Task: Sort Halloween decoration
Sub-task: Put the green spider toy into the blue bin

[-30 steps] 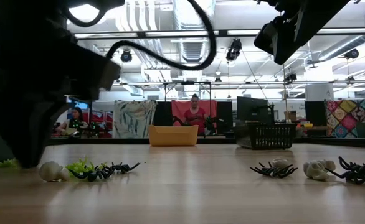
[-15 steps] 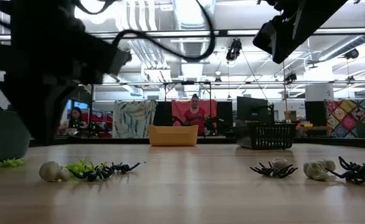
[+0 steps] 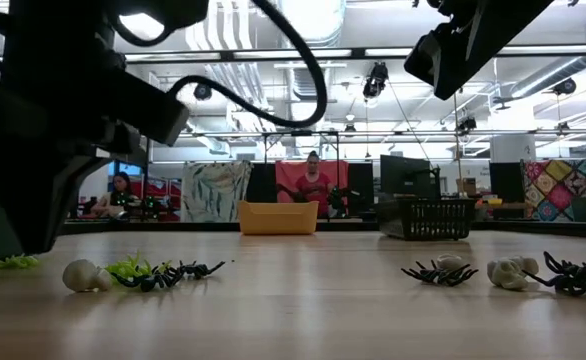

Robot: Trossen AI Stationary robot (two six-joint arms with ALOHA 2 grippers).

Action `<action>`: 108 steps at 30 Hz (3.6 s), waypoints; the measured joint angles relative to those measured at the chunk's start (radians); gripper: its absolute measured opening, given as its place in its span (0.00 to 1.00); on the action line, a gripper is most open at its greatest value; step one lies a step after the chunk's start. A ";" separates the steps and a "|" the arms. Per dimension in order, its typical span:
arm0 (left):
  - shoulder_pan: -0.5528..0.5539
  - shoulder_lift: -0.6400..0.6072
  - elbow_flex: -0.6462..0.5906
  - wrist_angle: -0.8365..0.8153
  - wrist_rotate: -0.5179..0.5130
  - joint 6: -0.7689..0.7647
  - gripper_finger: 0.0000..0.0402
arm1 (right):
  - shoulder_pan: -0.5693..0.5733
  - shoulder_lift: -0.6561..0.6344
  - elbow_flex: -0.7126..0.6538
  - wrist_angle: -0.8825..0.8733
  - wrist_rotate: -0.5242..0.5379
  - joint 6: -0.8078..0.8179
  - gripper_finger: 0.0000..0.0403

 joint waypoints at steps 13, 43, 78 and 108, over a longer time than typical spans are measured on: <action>0.000 0.000 -0.020 0.042 0.003 -0.013 0.00 | 0.000 0.000 0.000 0.015 0.000 -0.002 0.48; -0.029 -0.249 -0.269 0.491 -0.176 0.371 0.00 | 0.000 0.000 0.000 0.076 0.000 -0.044 0.48; -0.106 -0.251 -0.373 0.564 -0.191 0.153 0.34 | -0.004 0.000 -0.002 0.149 0.000 -0.078 0.48; -0.105 -0.248 -0.378 0.588 -0.262 0.153 0.00 | -0.004 0.000 -0.003 0.150 0.001 -0.078 0.48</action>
